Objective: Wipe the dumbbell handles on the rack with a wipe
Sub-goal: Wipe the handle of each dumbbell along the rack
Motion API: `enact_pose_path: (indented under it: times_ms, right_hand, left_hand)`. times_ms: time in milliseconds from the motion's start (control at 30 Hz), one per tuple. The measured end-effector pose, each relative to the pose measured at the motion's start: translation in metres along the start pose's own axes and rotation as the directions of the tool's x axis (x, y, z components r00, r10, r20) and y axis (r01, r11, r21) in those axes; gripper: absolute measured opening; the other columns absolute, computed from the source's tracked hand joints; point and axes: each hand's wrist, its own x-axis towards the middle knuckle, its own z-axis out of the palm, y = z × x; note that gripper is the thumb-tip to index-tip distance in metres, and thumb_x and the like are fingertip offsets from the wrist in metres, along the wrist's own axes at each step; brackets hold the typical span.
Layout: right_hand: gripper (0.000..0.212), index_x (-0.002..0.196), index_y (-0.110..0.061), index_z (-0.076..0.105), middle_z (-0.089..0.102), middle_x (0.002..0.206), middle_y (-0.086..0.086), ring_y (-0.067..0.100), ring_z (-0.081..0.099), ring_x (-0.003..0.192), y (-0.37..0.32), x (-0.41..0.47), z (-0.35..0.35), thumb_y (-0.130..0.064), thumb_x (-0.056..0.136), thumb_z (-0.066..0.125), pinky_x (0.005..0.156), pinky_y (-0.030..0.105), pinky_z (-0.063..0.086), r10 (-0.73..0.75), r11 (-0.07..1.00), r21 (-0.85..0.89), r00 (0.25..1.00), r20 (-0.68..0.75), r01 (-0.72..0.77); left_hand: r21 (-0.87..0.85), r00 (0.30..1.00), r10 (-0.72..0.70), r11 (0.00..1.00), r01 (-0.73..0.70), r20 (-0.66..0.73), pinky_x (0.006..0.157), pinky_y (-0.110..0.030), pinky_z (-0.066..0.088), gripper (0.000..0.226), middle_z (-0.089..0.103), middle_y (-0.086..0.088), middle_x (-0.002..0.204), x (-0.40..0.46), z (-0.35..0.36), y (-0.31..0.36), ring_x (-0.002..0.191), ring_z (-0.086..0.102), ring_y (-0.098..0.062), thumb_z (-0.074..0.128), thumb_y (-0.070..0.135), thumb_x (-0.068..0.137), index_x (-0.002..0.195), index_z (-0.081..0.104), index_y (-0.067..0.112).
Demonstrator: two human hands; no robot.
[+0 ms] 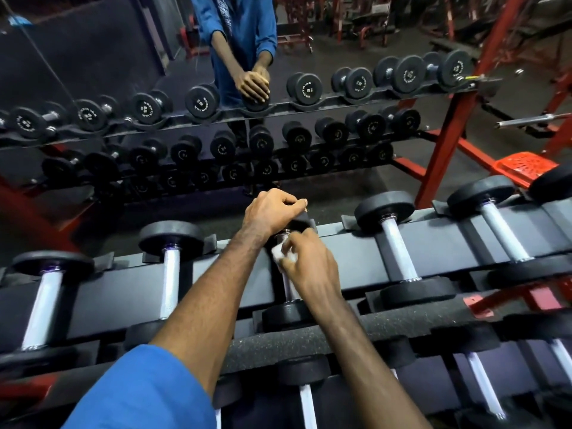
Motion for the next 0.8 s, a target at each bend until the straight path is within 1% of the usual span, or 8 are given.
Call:
enact_pose_path:
  times_ms: [100,200,267,333,400,533,667,800]
  right_hand:
    - [0.013,0.105,-0.029,0.075,0.048,0.104,-0.008,0.016,0.056,0.093,0.017,-0.015,-0.002,-0.036,0.093,0.073,0.071,0.035,0.051,-0.208,0.978,-0.008,0.971,0.119,0.21]
    - [0.014,0.099,-0.026,0.076,0.05,0.107,-0.005,0.02,0.053,0.095,0.03,0.012,-0.012,-0.034,0.097,0.065,0.067,0.04,0.051,-0.408,0.91,-0.048,0.91,0.077,0.413]
    - [0.022,0.093,-0.019,0.075,0.057,0.109,0.002,0.027,0.05,0.095,0.033,0.028,-0.011,-0.033,0.099,0.059,0.068,0.045,0.048,-0.605,0.768,-0.202,0.792,0.088,0.608]
    - [0.027,0.096,-0.016,0.075,0.064,0.111,0.005,0.03,0.053,0.098,0.037,0.024,-0.012,-0.033,0.104,0.056,0.071,0.046,0.045,-0.782,0.532,-0.263,0.586,0.213,0.805]
    - [0.023,0.109,-0.015,0.074,0.067,0.118,0.004,0.029,0.058,0.11,0.042,0.02,-0.019,-0.026,0.104,0.055,0.081,0.046,0.048,-0.814,0.36,-0.222,0.421,0.4,0.906]
    - [0.045,0.143,-0.01,0.06,0.056,0.152,0.011,0.03,0.045,0.146,0.052,0.043,-0.04,-0.005,0.099,0.052,0.121,0.047,0.035,-0.758,0.291,-0.21,0.359,0.544,0.933]
    - [0.044,0.147,-0.008,0.056,0.051,0.155,0.017,0.032,0.041,0.149,0.05,0.036,-0.035,-0.011,0.104,0.048,0.123,0.052,0.031,-0.701,0.036,-0.091,0.09,0.707,0.995]
    - [0.044,0.143,-0.009,0.059,0.057,0.147,0.015,0.034,0.047,0.144,0.038,0.052,-0.047,-0.004,0.101,0.047,0.123,0.049,0.033,-0.736,0.056,-0.269,0.222,0.64,0.961]
  left_hand:
    - [-0.013,1.0,0.006,1.0,-0.006,-0.004,0.075,-0.033,0.051,0.031,0.072,0.01,0.073,-0.001,0.0,0.0,0.085,0.07,-0.016,0.062,0.066,0.093,0.087,0.082,0.043]
    - [-0.019,1.0,0.019,1.0,-0.019,-0.001,0.084,-0.036,0.057,0.03,0.076,0.008,0.081,-0.001,0.001,0.0,0.091,0.072,-0.019,0.062,0.066,0.09,0.092,0.082,0.044]
    - [-0.024,1.0,0.021,0.999,-0.021,-0.004,0.086,-0.038,0.059,0.031,0.076,0.005,0.081,-0.001,0.0,-0.001,0.091,0.072,-0.023,0.062,0.066,0.09,0.093,0.081,0.042]
    - [-0.02,0.999,0.034,0.999,-0.034,-0.011,0.083,-0.036,0.057,0.031,0.074,0.005,0.079,0.001,0.0,-0.002,0.089,0.07,-0.023,0.063,0.064,0.092,0.092,0.082,0.04]
    - [-0.032,0.999,0.041,0.999,-0.042,-0.02,0.077,-0.033,0.053,0.029,0.071,0.008,0.074,0.003,0.001,-0.005,0.087,0.069,-0.02,0.064,0.062,0.092,0.09,0.083,0.04]
    - [-0.073,0.998,0.055,0.996,-0.057,-0.029,0.073,-0.03,0.046,0.031,0.069,0.01,0.071,0.005,0.004,-0.008,0.084,0.067,-0.016,0.066,0.064,0.091,0.086,0.082,0.037]
    - [-0.114,0.998,0.066,0.991,-0.068,-0.022,0.077,-0.031,0.047,0.029,0.064,0.013,0.068,0.006,0.001,-0.011,0.087,0.065,-0.02,0.068,0.065,0.09,0.088,0.082,0.039]
    - [-0.145,0.996,0.084,0.986,-0.087,-0.026,0.078,-0.031,0.048,0.028,0.063,0.015,0.068,0.007,0.002,-0.014,0.088,0.066,-0.021,0.068,0.063,0.09,0.086,0.081,0.038]
